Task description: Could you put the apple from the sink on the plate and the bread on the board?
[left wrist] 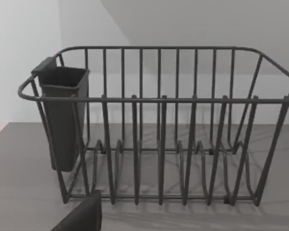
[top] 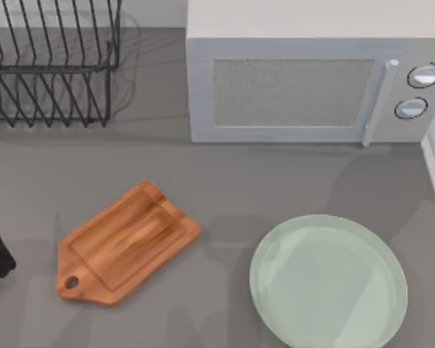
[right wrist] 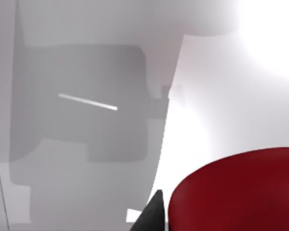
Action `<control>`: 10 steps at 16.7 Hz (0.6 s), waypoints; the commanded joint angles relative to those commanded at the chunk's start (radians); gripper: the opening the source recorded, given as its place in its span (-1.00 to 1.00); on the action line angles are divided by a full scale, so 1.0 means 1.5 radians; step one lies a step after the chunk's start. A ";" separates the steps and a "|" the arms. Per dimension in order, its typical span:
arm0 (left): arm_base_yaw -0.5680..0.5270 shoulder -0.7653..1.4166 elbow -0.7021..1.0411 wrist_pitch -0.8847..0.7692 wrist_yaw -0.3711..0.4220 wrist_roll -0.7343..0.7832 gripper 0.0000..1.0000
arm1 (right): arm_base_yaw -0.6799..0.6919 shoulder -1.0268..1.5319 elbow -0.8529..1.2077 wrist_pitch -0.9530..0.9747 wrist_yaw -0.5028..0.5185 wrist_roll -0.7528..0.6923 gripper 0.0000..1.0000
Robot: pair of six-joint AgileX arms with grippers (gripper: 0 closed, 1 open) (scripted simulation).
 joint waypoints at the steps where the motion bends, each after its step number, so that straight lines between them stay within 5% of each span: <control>1: 0.000 0.000 0.000 0.000 0.000 0.000 1.00 | 0.005 -0.010 0.002 -0.003 0.001 0.011 -1.00; 10: 0.000 0.000 0.000 0.000 0.000 0.000 1.00 | 0.130 -0.163 -0.090 -0.105 0.002 0.283 -1.00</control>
